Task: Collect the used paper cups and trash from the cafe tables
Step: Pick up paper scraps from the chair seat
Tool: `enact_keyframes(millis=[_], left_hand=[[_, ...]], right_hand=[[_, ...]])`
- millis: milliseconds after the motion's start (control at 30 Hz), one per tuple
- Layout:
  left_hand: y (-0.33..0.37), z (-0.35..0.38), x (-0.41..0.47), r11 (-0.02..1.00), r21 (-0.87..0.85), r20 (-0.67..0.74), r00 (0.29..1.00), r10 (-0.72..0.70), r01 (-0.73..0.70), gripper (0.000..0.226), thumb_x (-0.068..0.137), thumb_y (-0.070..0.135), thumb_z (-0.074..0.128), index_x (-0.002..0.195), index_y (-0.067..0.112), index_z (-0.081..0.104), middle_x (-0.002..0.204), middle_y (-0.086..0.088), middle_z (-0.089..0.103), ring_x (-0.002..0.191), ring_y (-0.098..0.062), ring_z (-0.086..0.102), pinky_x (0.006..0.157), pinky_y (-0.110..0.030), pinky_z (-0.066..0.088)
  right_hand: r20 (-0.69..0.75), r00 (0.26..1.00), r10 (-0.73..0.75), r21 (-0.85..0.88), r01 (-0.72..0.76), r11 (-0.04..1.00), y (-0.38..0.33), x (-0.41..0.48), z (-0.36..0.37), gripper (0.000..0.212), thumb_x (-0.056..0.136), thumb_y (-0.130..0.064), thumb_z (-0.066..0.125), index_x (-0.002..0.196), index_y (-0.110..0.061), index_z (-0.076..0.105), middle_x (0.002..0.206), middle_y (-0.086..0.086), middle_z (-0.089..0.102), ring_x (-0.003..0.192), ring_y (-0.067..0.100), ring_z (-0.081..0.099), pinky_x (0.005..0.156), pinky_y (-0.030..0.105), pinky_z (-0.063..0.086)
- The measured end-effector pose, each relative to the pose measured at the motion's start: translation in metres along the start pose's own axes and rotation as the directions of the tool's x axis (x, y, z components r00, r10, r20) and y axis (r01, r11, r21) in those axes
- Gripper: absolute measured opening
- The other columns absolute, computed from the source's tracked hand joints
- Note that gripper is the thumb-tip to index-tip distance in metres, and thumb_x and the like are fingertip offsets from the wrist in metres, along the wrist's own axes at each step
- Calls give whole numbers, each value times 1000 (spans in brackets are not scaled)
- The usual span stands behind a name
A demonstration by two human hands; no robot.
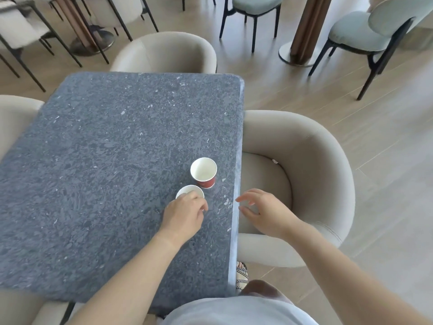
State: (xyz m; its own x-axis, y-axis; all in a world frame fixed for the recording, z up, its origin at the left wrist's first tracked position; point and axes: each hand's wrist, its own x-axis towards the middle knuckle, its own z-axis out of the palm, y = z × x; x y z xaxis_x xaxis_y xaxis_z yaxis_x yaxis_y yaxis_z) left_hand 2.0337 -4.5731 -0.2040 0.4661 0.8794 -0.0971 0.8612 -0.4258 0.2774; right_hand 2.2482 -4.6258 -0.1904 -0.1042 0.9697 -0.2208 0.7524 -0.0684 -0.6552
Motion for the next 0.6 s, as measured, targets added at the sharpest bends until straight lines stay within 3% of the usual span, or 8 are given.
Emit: enact_keyframes(millis=[300,400,600], left_hand=[[40,-5,-6,995,-96,-64,998,6,-13,15,84,18,54,88,28,65,95,11,61,89,-14,56,62,-27,41],[52,-3,-4,991,-116,-17,998,61,-63,16,85,19,53,94,27,64,99,8,62,90,-17,57,70,-32,46],[72,14,1,989,-121,88,992,91,-80,19,86,22,52,102,28,61,105,9,60,97,-16,56,73,-29,44]], right_hand=[[13,999,-35,9,34,999,14,-14,-5,23,89,-27,52,111,-24,60,112,-7,57,99,12,56,83,24,43],[9,999,32,-93,-31,995,22,-24,-5,24,90,-26,47,111,-24,59,116,-6,56,103,17,55,84,33,47],[-9,994,110,-147,-110,983,50,-38,-13,25,91,-25,44,111,-24,57,118,-7,54,102,18,55,80,35,49]])
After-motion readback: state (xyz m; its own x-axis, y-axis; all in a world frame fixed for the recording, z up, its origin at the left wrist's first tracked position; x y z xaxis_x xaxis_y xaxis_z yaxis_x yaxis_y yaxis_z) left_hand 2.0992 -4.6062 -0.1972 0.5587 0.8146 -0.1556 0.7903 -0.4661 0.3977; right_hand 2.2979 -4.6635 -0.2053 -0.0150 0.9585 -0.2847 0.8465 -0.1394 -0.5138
